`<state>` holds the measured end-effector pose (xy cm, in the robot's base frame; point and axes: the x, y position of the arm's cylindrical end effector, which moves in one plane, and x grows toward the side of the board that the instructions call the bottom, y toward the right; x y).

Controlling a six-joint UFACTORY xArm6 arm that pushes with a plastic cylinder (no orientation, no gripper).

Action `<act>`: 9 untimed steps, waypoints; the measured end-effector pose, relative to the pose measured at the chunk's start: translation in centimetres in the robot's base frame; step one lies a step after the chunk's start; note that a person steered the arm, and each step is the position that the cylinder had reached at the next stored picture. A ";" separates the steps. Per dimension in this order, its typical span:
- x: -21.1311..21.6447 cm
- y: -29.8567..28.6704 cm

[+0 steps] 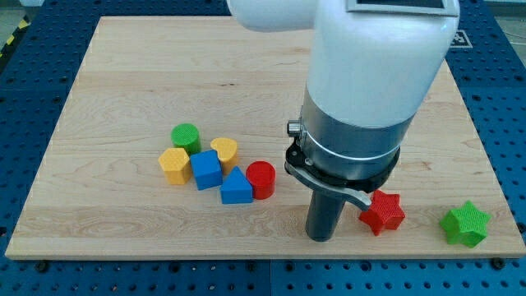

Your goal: Move the red blocks in opposite directions

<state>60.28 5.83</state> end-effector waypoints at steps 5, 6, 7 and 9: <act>-7.2 5.3; -10.2 5.4; -10.9 5.5; -7.8 4.8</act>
